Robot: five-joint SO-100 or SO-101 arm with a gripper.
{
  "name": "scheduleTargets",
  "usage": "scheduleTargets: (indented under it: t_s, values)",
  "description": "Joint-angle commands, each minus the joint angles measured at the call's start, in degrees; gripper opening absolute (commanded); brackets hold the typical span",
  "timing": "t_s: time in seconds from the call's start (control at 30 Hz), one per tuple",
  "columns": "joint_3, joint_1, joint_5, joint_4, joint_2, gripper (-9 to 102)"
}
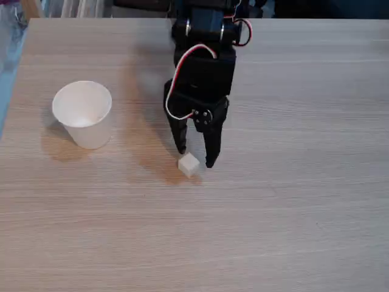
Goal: Grasp a block and put it in the bin.
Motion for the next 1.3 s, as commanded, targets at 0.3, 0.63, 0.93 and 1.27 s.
scheduleTargets:
  t_s: [0.3, 0.63, 0.93, 1.27]
  values:
    - [-0.6, 2.4, 2.2, -0.3, -1.2, 30]
    - [1.6, 2.2, 4.1, 0.3, -0.5, 30]
    - [3.3, 0.8, 5.2, 0.4, -0.1, 30]
    - [2.9, 0.5, 4.0, -1.8, -2.1, 30]
